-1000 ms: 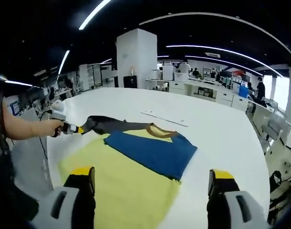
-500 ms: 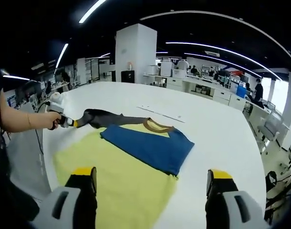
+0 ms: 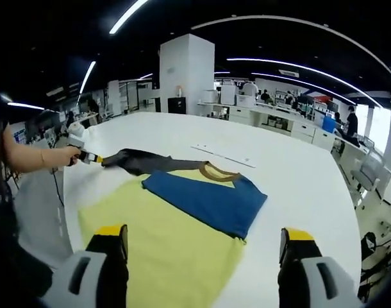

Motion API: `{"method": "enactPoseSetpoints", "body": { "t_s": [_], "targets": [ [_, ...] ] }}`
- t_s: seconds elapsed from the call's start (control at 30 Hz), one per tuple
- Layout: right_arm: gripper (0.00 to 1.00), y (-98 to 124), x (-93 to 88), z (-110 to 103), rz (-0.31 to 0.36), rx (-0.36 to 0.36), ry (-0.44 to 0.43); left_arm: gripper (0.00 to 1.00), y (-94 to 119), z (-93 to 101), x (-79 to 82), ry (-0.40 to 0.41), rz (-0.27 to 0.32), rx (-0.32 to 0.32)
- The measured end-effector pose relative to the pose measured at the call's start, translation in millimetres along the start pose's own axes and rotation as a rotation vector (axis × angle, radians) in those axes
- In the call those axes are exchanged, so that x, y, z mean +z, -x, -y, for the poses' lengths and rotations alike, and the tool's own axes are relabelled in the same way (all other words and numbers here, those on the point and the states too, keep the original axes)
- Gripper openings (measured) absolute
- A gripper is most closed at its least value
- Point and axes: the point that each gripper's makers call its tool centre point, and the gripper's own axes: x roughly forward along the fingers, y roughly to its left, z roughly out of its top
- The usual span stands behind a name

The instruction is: Fold the garment on the visible template until the final outline fits inside the template.

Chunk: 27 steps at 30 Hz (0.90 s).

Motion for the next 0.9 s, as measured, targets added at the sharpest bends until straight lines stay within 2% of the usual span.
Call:
{"method": "enactPoseSetpoints", "body": {
  "t_s": [0.1,0.13,0.2,0.27,0.3,0.33,0.37,0.43,0.53,0.6,0.67,0.77,0.9],
  "targets": [
    [1.0,3,3.3,-5,0.015,0.028,-0.008,0.0,-2,-6.5,1.9,0.006,-0.009,-0.022],
    [1.0,3,4.3,-6,0.021,0.038,-0.017,0.0,-4,-11.1,0.9,-0.051,-0.03,-0.027],
    [1.0,5,5.2,-9,0.027,0.054,-0.026,0.0,-8,-13.9,-1.9,-0.1,-0.054,-0.052],
    [1.0,5,3.8,-11,0.019,0.06,-0.025,0.0,-11,-17.5,-5.0,-0.08,-0.071,-0.055],
    [1.0,5,2.2,-12,0.011,0.061,-0.02,0.0,-15,-20.4,-7.7,-0.101,-0.091,-0.061],
    [1.0,5,0.4,-13,0.002,0.061,-0.012,0.0,-17,-24.9,-6.7,-0.148,-0.089,-0.047],
    [1.0,5,-0.4,-14,-0.003,0.061,-0.01,0.0,-22,-29.3,-4.2,-0.235,-0.087,-0.038],
    [1.0,4,-1.9,-14,-0.013,0.055,-0.013,0.0,-26,-28.8,-6.5,-0.28,-0.106,-0.052],
    [1.0,4,-0.3,-14,-0.005,0.051,-0.02,0.0,-32,-31.0,-5.9,-0.302,-0.111,-0.052],
    [1.0,5,1.3,-14,0.001,0.051,-0.029,0.0,-36,-35.6,-5.2,-0.339,-0.115,-0.037],
    [1.0,5,1.4,-13,0.001,0.047,-0.032,0.0,-38,-43.8,-3.7,-0.415,-0.128,0.005],
    [1.0,6,-0.9,-10,-0.013,0.031,-0.026,0.0,-43,-43.2,-2.3,-0.396,-0.131,-0.015],
    [1.0,6,-2.4,-10,-0.014,0.023,-0.033,0.0,-46,-48.3,-0.8,-0.39,-0.133,-0.002]
  ]
}}
